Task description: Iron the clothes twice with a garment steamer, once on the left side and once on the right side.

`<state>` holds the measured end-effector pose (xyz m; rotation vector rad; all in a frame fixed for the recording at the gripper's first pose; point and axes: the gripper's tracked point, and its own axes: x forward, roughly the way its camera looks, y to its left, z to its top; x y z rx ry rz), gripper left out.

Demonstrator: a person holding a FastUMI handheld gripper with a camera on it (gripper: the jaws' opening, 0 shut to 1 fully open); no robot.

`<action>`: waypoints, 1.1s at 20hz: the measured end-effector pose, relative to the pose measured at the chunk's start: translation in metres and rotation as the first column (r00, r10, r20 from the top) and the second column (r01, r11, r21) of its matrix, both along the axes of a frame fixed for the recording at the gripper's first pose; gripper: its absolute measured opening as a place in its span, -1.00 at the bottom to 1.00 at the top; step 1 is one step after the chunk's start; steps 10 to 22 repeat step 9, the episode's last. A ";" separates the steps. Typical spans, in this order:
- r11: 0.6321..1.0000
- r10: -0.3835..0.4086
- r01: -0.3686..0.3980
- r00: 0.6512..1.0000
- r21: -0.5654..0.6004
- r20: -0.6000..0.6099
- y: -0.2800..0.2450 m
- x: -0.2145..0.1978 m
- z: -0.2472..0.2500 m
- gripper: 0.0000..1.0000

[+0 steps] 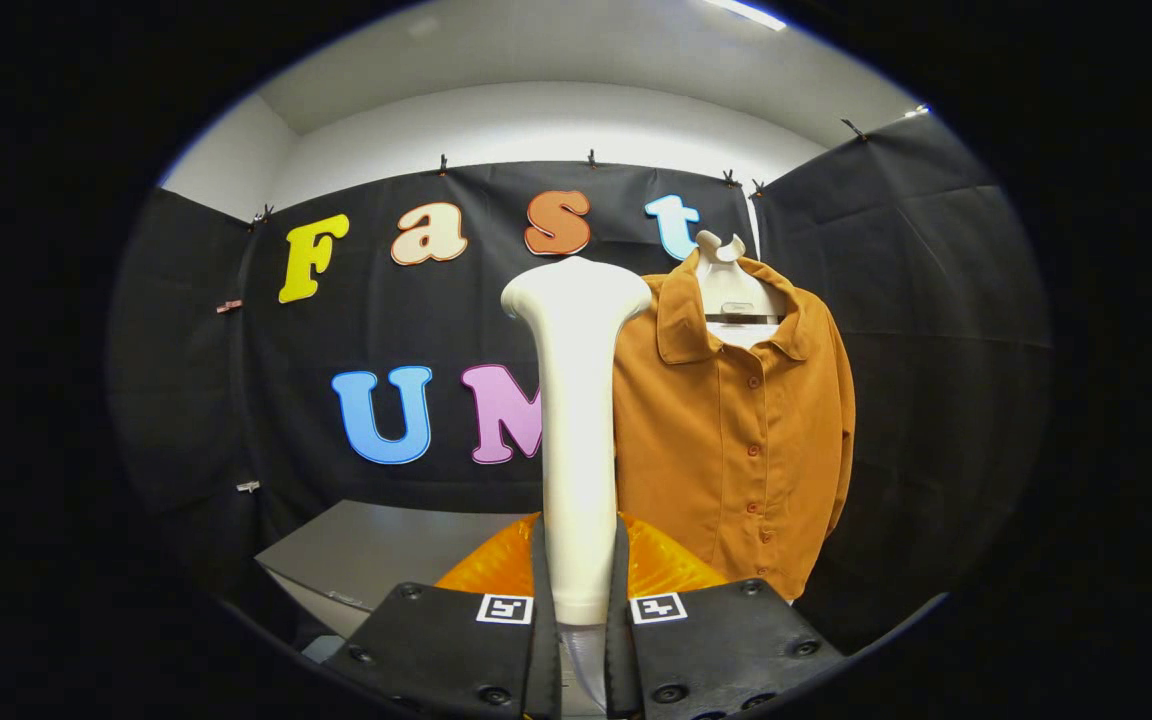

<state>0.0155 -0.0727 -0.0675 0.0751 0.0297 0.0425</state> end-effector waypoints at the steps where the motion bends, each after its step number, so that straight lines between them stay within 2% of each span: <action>1: 1.000 0.002 -0.002 1.000 -0.001 0.002 0.002 0.000 0.000 -0.58; 22: 1.000 0.011 -0.011 1.000 -0.010 0.003 0.005 0.000 0.000 -0.58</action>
